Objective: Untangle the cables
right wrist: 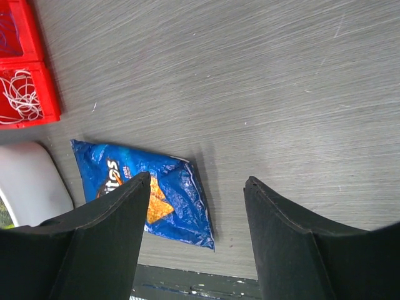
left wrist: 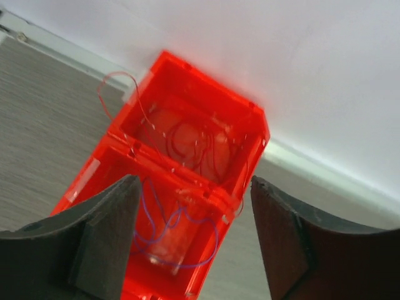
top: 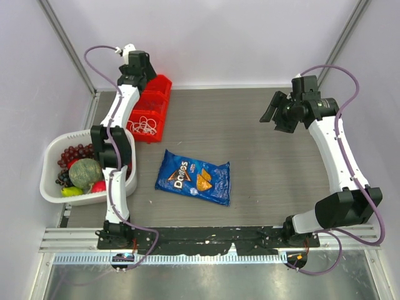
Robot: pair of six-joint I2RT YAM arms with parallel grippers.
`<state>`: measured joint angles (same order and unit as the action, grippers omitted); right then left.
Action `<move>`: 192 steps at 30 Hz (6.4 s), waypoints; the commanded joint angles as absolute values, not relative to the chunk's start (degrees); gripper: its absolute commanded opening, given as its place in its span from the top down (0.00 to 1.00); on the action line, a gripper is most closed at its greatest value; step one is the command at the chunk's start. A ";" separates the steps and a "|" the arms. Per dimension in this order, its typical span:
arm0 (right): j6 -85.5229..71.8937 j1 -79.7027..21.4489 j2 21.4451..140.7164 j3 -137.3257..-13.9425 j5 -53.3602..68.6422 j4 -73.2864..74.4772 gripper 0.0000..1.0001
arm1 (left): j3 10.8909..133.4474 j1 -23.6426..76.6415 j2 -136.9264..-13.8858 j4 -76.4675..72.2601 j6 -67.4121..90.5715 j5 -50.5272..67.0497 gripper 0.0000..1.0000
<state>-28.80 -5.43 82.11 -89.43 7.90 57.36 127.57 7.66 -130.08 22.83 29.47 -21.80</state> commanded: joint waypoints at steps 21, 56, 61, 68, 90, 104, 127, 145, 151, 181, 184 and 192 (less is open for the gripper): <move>-28.04 -7.56 79.36 -85.25 7.65 55.46 0.34 | 141.77 15.47 -145.02 35.34 15.82 -21.80 0.33; -28.48 -7.56 83.23 -87.01 8.44 55.20 0.34 | 138.34 11.69 -148.89 23.91 25.75 -6.95 0.45; -28.56 -7.56 83.23 -86.92 8.70 55.20 0.33 | 135.80 11.43 -147.48 21.10 26.54 -5.19 0.62; -28.48 -7.47 83.06 -86.66 8.79 55.20 0.34 | 135.35 11.25 -146.43 20.22 26.28 -5.27 0.82; -28.56 -7.56 83.67 -87.01 9.05 55.02 0.34 | 122.88 10.55 -133.78 6.07 23.99 -10.63 1.00; -28.65 -7.56 83.76 -87.10 9.14 55.11 0.34 | 118.75 9.32 -130.79 5.97 26.54 -12.30 1.00; -29.35 -7.56 84.99 -87.19 9.49 55.20 0.34 | 124.54 8.79 -134.30 9.23 37.69 -14.58 0.43; -29.18 -7.47 87.01 -88.16 9.49 55.46 0.34 | 113.02 -3.25 -130.16 2.90 63.71 -18.82 0.47; -29.62 -7.38 87.54 -88.86 9.49 55.28 0.35 | 117.07 -3.69 -134.38 0.35 66.79 -13.89 0.57; -29.00 -7.38 88.77 -89.74 9.41 55.55 0.35 | 121.29 -3.69 -138.34 10.90 81.38 -6.86 0.70; -29.09 -7.38 88.94 -89.91 9.40 55.55 0.35 | 121.99 -3.60 -139.04 10.11 81.47 -6.51 0.72; -29.18 -7.38 89.56 -90.53 9.32 55.63 0.35 | 122.52 -3.52 -139.31 8.88 80.51 -5.54 0.83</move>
<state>-29.04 -7.33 89.41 -87.85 9.15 56.60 119.81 -3.70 -139.39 11.46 81.62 -5.93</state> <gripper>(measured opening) 0.653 0.230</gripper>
